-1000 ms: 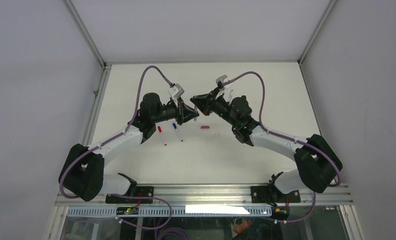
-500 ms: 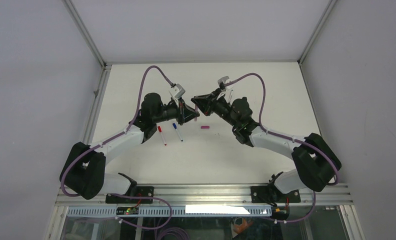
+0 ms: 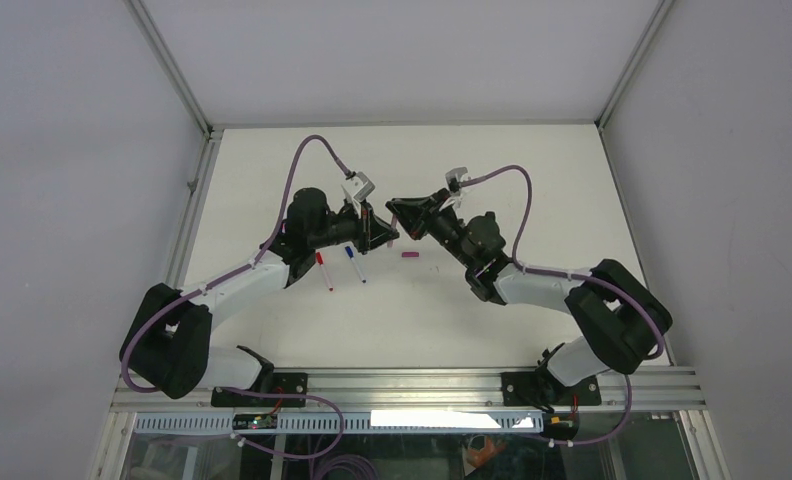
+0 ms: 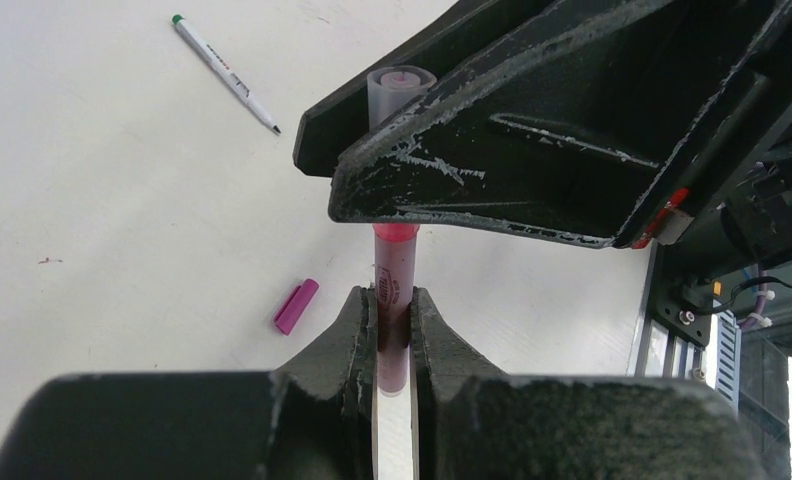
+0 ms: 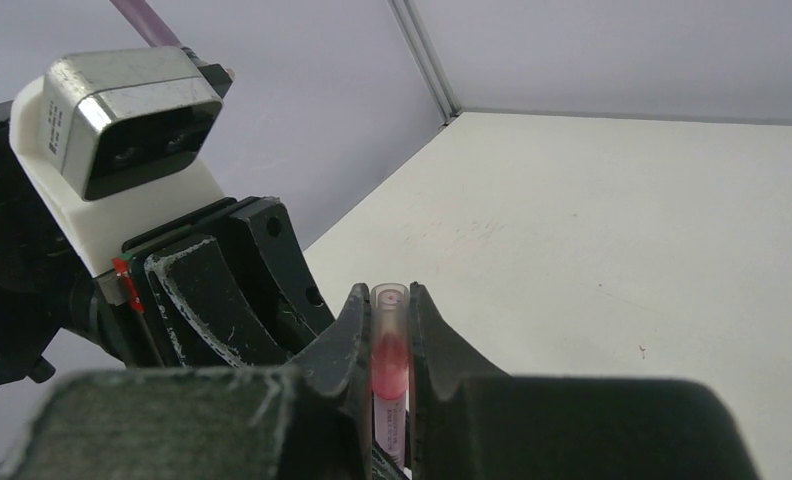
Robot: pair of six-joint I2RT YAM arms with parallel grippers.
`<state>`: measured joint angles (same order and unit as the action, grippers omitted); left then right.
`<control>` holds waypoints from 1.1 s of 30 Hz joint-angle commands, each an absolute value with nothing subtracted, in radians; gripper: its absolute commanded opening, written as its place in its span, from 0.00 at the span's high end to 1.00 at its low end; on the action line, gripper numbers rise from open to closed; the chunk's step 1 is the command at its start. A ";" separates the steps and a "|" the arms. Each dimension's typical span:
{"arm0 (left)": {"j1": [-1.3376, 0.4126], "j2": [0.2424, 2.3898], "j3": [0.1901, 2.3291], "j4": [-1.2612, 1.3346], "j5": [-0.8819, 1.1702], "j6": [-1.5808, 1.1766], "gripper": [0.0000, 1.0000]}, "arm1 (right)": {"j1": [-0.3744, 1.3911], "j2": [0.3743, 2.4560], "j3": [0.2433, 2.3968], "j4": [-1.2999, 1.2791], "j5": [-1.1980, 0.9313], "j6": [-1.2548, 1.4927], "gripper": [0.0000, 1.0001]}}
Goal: Insert the pens into the pen caps
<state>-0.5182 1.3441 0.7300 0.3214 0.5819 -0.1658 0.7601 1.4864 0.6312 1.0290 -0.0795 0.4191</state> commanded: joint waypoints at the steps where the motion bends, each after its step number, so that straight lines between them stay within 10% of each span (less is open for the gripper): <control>1: -0.493 1.278 0.809 0.636 0.465 -0.155 1.00 | 0.814 1.561 0.549 0.913 -0.137 0.468 1.00; 23: -0.471 1.214 0.712 0.680 0.413 -0.175 1.00 | 0.826 1.585 0.638 0.831 -0.154 0.485 0.99; 28: -0.471 1.190 0.692 0.562 0.398 -0.154 1.00 | 0.799 1.419 0.776 0.710 -0.025 0.327 0.27; 33: -0.471 1.249 0.709 0.373 0.386 -0.119 1.00 | 0.705 1.332 0.950 0.532 0.179 0.272 0.17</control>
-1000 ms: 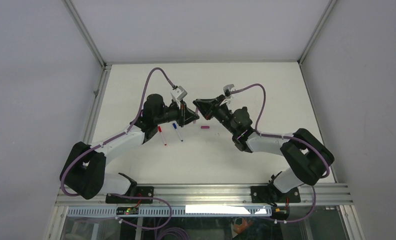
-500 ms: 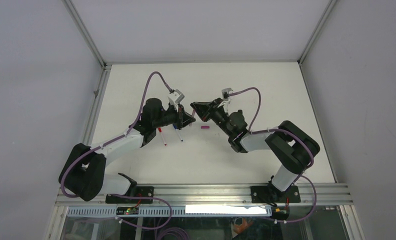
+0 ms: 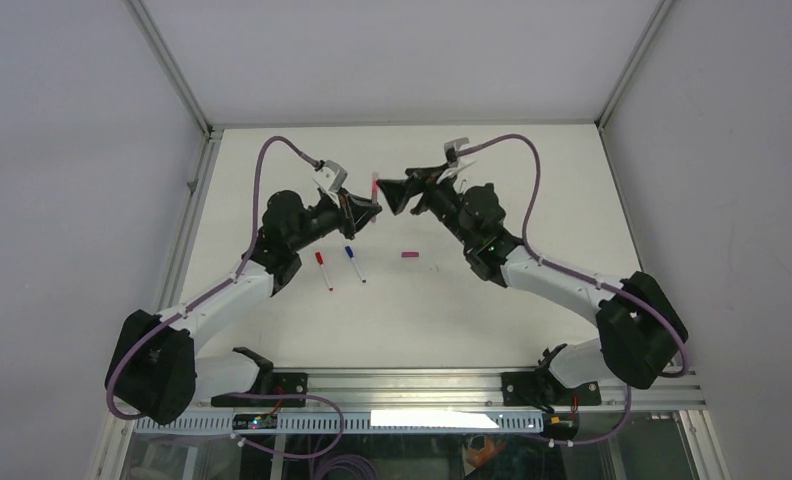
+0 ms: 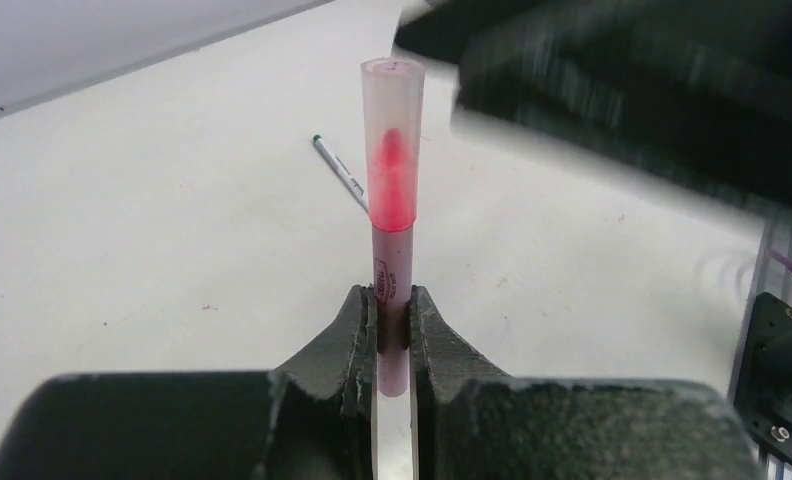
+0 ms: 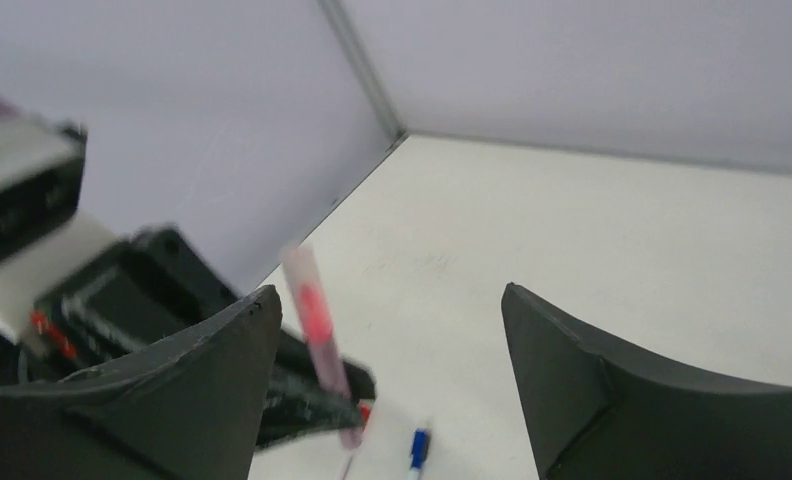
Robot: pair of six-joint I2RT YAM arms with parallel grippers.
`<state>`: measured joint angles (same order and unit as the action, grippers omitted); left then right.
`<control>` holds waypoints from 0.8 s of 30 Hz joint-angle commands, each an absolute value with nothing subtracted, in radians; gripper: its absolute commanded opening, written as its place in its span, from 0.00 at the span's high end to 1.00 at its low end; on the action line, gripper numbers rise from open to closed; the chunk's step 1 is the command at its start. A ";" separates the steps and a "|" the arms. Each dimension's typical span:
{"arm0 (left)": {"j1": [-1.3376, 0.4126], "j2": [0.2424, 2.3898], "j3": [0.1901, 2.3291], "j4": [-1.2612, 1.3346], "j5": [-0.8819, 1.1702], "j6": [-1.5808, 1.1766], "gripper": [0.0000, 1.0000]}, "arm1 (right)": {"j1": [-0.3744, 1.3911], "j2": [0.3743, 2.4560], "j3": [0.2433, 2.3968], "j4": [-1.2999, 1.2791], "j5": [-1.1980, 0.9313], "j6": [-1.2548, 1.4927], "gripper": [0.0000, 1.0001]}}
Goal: Insert the pens into the pen caps
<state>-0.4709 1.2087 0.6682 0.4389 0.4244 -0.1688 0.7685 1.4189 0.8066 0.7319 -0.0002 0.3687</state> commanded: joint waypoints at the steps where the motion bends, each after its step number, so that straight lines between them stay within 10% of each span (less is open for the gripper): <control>1: -0.471 1.279 0.723 0.332 0.376 -0.113 1.00 | 0.690 1.331 0.995 0.456 0.269 0.262 0.17; 11: -0.472 1.672 1.051 -0.180 0.202 -0.098 1.00 | 0.472 1.714 1.455 -0.446 0.443 0.420 0.29; 24: -0.472 1.800 1.204 -0.322 0.152 -0.071 0.75 | 0.387 2.016 1.630 -0.520 0.384 0.445 0.36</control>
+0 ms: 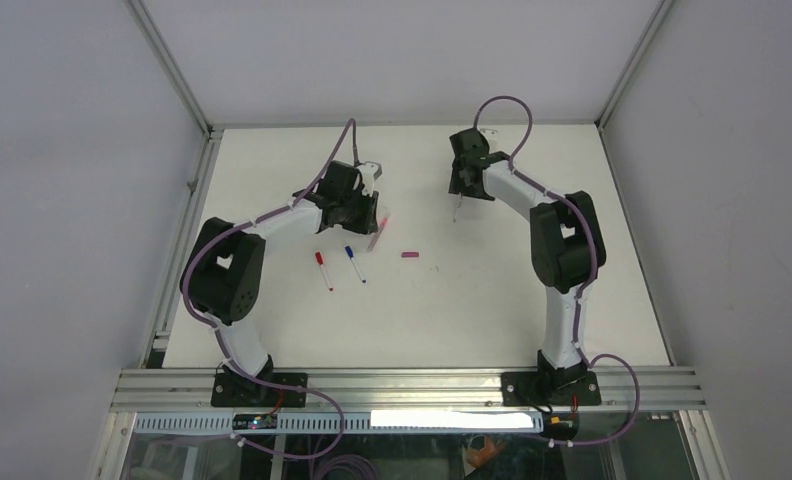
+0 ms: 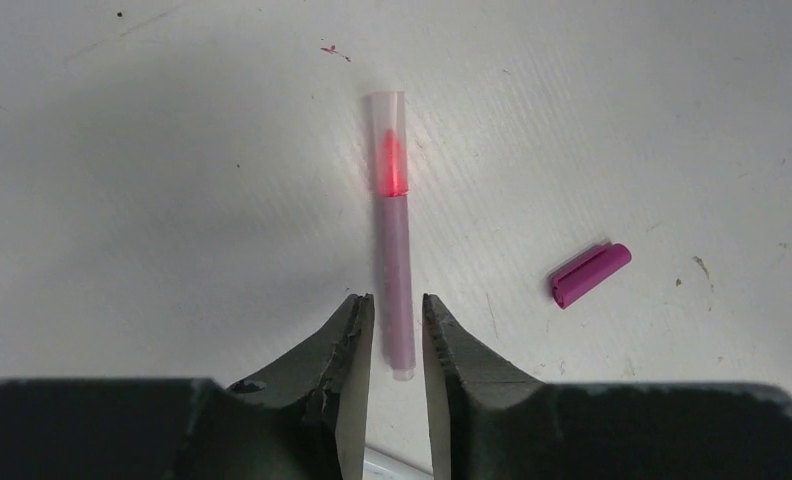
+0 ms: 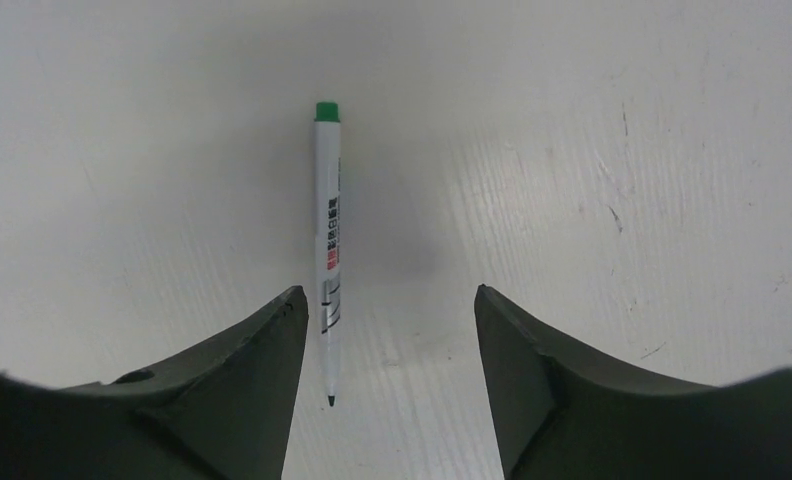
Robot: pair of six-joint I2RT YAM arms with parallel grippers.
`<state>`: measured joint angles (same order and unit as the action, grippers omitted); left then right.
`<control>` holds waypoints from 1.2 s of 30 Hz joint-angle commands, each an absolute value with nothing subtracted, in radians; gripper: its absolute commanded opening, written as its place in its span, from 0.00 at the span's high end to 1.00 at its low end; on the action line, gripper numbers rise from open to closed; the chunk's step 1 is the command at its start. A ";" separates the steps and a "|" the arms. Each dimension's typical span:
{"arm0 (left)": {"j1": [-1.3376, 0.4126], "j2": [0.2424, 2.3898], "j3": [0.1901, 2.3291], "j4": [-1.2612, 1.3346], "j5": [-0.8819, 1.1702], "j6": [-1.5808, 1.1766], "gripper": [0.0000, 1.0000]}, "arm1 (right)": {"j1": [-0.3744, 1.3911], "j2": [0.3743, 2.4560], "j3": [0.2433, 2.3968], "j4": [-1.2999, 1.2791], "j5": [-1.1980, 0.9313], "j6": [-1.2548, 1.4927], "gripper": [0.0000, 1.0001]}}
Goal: Insert the pens into the pen caps
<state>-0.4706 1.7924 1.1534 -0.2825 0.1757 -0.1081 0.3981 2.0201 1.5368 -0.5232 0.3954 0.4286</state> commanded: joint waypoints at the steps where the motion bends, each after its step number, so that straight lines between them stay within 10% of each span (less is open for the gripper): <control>1: -0.472 1.802 1.205 -0.325 0.153 -0.070 0.74 | 0.386 2.025 1.632 -0.515 0.377 0.444 0.37; 21: -0.472 1.758 1.191 -0.343 0.151 -0.072 0.71 | 0.368 2.167 1.666 -0.493 0.306 0.421 0.61; 27: -0.472 1.735 1.170 -0.343 0.144 -0.072 0.71 | 0.367 2.187 1.683 -0.541 0.302 0.375 1.00; 36: -0.453 1.678 1.118 -0.342 0.154 -0.065 0.71 | 0.364 2.044 1.510 -0.513 0.087 0.167 1.00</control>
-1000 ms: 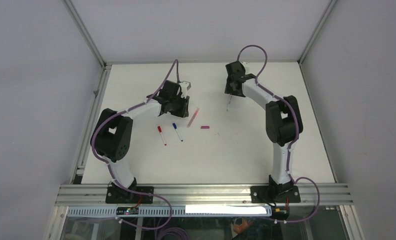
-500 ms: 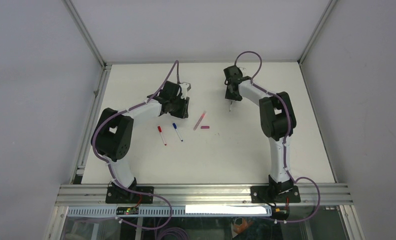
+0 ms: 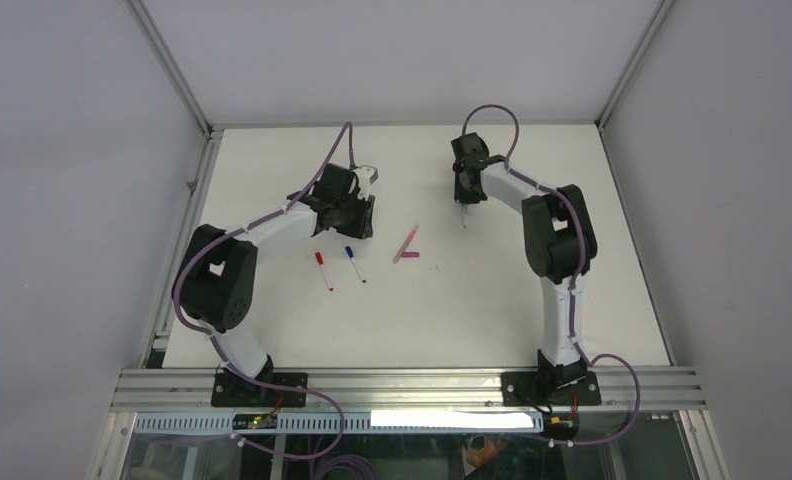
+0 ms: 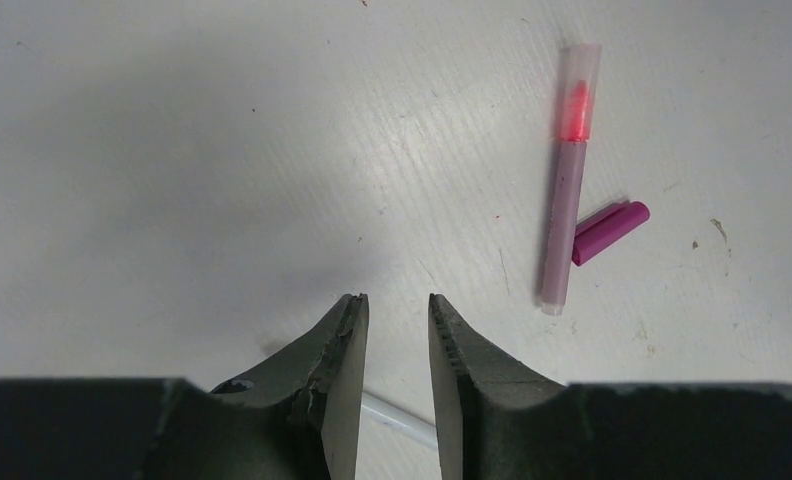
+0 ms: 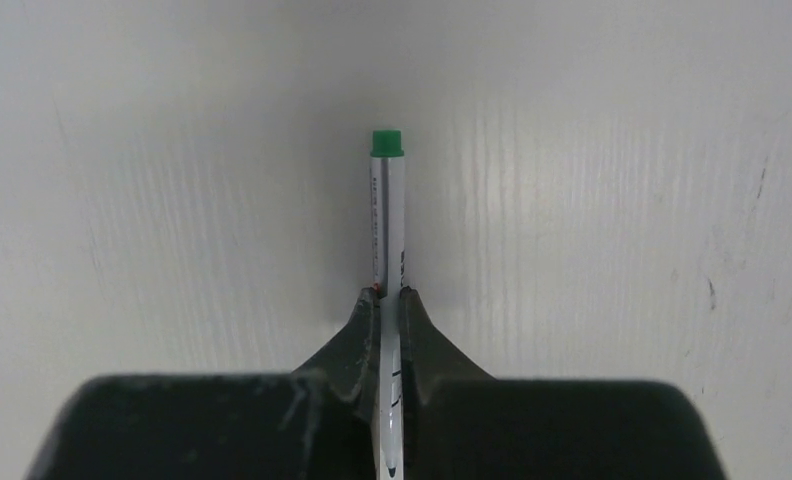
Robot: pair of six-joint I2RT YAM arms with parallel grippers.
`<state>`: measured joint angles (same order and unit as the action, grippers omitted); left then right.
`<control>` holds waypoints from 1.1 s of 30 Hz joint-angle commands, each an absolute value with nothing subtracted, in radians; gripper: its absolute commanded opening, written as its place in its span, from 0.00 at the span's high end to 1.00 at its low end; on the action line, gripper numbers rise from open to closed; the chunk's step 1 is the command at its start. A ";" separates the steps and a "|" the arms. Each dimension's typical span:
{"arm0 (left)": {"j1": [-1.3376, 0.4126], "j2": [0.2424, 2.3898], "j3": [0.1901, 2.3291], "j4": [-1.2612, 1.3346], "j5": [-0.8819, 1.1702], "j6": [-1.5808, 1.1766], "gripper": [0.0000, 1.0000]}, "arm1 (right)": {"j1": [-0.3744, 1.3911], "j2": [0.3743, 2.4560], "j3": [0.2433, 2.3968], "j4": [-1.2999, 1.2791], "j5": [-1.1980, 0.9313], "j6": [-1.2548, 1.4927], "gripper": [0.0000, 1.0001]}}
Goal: Insert the pens into the pen caps
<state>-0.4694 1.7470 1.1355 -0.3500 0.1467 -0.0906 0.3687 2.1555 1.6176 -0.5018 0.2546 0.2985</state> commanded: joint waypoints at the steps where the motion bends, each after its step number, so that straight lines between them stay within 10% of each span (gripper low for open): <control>1: -0.448 1.671 1.111 -0.339 0.165 -0.063 0.71 | 0.364 2.005 1.467 -0.503 0.045 0.147 1.00; 10: -0.428 1.576 1.047 -0.299 0.260 -0.025 0.71 | 0.408 1.670 1.196 -0.506 -0.231 0.030 1.00; 33: -0.503 1.422 0.858 -0.113 0.529 0.225 0.62 | 0.798 1.613 1.024 -0.555 -0.300 -0.583 1.00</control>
<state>-0.4923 1.4616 0.8799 -0.1890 0.4576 0.1699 0.7868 1.6070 1.0447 -0.5858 -0.2890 -0.4942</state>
